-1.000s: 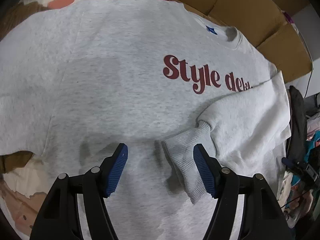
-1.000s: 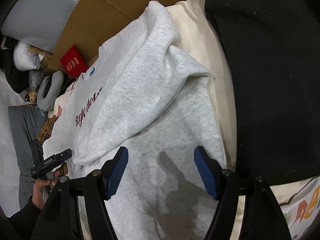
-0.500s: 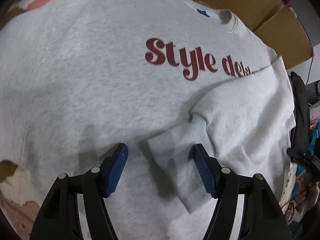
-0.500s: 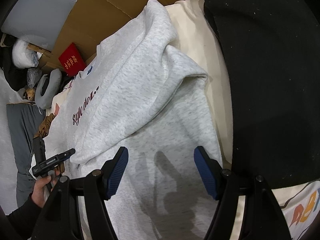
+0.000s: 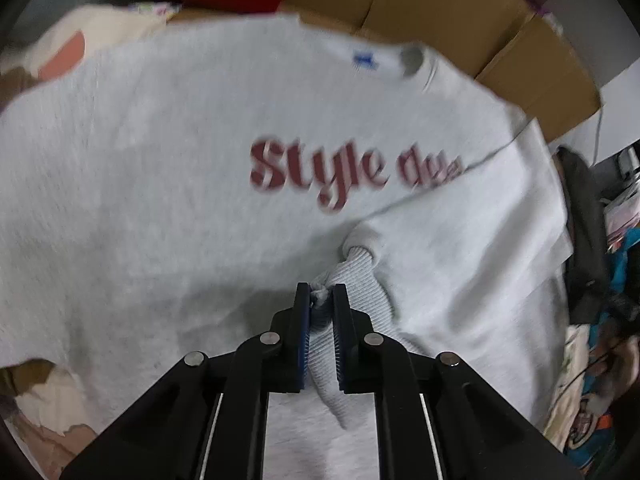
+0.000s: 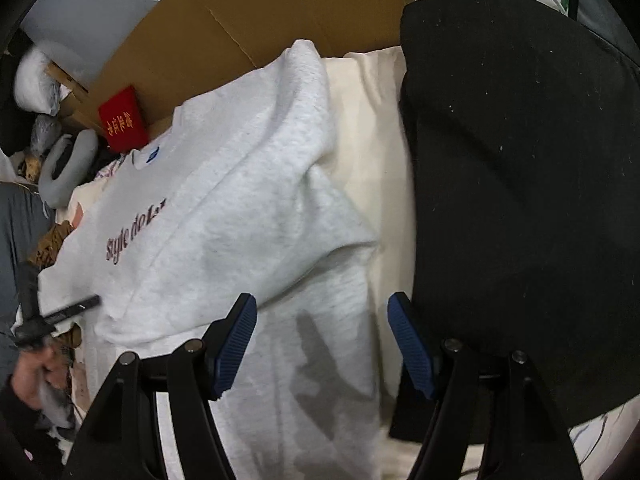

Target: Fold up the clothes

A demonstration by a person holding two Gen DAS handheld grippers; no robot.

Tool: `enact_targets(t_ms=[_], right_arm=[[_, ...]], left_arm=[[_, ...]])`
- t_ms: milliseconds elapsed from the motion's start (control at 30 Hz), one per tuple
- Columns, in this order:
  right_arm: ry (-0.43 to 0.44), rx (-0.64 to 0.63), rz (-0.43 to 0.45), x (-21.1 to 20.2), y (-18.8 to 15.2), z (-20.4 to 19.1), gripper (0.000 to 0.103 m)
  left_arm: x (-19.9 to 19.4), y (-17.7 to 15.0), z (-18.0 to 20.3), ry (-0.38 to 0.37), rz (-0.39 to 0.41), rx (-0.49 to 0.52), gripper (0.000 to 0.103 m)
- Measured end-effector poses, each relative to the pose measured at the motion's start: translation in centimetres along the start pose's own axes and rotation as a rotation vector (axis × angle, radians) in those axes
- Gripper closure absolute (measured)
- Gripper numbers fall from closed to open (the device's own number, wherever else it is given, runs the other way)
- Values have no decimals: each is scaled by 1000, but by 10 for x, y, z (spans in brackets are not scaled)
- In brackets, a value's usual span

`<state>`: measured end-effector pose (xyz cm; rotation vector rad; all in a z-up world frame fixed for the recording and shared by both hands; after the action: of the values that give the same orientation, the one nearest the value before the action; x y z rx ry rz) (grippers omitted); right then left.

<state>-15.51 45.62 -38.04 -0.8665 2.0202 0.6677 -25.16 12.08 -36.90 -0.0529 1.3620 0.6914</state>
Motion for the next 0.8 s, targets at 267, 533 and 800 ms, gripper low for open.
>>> enact_targets(t_ms=[267, 533, 800], right_arm=[[-15, -34, 9, 2, 1, -3, 49], [57, -38, -19, 2, -4, -8, 83], [156, 3, -70, 24, -10, -9, 83]], left_arm=[[-36, 51, 11, 2, 89, 47, 94], [-69, 73, 0, 57, 116, 56, 94], [-97, 89, 3, 87, 138, 60, 94]])
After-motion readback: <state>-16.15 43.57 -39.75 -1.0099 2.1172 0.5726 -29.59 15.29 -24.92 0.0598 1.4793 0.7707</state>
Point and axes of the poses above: each gripper's, at about its wrist camera, not at the fingertips, and x roughly the way its jaws point, z to its right, y to its top, the point moved 3 cm from there along x, roughly the way its jaws point, and after that the axes turned 14 degrees about x, right-handed, at the moved point
